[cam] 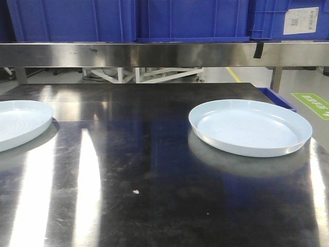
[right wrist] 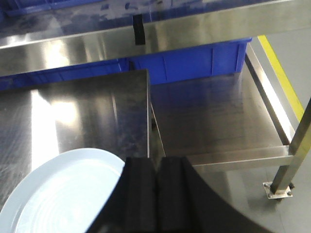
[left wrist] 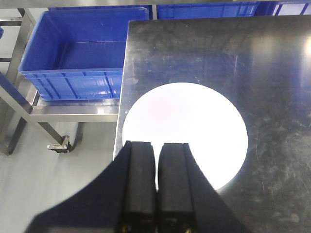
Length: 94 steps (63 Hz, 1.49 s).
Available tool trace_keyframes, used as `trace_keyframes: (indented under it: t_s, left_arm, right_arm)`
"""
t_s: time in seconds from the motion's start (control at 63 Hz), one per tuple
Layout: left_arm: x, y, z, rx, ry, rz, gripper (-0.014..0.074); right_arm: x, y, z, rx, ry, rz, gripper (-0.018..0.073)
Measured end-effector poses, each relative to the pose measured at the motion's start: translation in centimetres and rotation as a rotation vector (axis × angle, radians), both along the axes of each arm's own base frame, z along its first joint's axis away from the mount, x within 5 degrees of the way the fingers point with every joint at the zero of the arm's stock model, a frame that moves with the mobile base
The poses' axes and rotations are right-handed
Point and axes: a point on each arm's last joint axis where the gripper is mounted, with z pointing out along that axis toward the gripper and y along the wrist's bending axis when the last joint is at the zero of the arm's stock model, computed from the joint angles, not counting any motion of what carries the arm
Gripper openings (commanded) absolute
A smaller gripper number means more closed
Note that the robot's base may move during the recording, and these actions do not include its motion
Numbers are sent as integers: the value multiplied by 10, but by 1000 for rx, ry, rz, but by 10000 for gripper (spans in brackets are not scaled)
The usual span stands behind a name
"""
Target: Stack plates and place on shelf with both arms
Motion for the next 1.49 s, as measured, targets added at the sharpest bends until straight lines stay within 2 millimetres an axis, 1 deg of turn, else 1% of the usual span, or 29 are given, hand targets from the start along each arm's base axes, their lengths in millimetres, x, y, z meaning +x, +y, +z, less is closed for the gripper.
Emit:
trace_keyframes:
  t_s: [0.064, 0.095, 0.127, 0.143, 0.159, 0.175, 0.191, 0.238, 0.254, 0.27, 0.318, 0.381, 0.556, 0.683, 0.858, 0.953, 1.16, 1.271, 1.414, 1.493]
  left_arm:
    - [0, 0, 0, 0, 0, 0, 104]
    - [0, 0, 0, 0, 0, 0, 132]
    - [0, 0, 0, 5, -1, 1, 169]
    - [0, 1, 0, 8, -3, 1, 204]
    - [0, 1, 0, 12, -3, 2, 232]
    - [0, 1, 0, 19, -4, 3, 279]
    - [0, 1, 0, 21, -4, 3, 311]
    - [2, 2, -1, 34, 1, 5, 458]
    - [3, 2, -1, 35, 3, 5, 494]
    - [4, 2, -1, 39, 6, 6, 530]
    - [7, 2, -4, 44, 20, 6, 638]
    - [15, 2, -9, 35, 57, 15, 712]
    - [43, 0, -33, -21, 194, 64, 645]
    - [61, -1, -50, -22, 276, 73, 644]
    - [84, -2, -69, -26, 336, 86, 644]
    - [97, 3, -78, -34, 374, 117, 644]
    - [124, 11, -86, -27, 399, 147, 644]
    - [139, 17, -92, -28, 418, 165, 644]
    - [157, 29, -107, -31, 464, 202, 644]
    - [164, 33, -116, -33, 490, 213, 644]
  right_arm:
    - [0, 0, 0, 2, 2, 0, 101]
    - [0, 0, -1, 2, 11, 1, 161]
    - [-1, 0, -2, 3, 23, 3, 250]
    - [-1, 0, -2, 5, 30, 3, 315]
    - [-1, 0, -2, 5, 34, 4, 362]
    - [-1, 1, -3, 5, 41, 4, 408]
    - [-1, 1, -3, 5, 43, 5, 476]
    - [-2, 1, -4, 8, 56, 6, 601]
    - [-2, 1, -4, 9, 59, 6, 627]
    - [-2, 1, -5, 12, 61, 6, 640]
    - [-3, 1, -5, 16, 70, 6, 621]
    - [-3, 1, -7, 19, 85, 8, 599]
    - [-4, 2, -8, 23, 103, 10, 593]
    - [-4, 2, -8, 25, 107, 10, 593]
    - [-4, 2, -9, 25, 108, 10, 593]
    - [-4, 2, -9, 25, 108, 10, 593]
    - [-4, 2, -9, 25, 109, 12, 593]
    - [-4, 5, -9, 24, 111, 28, 593]
    - [-4, 8, -9, 23, 111, 43, 593]
    - [-4, 9, -9, 23, 114, 45, 593]
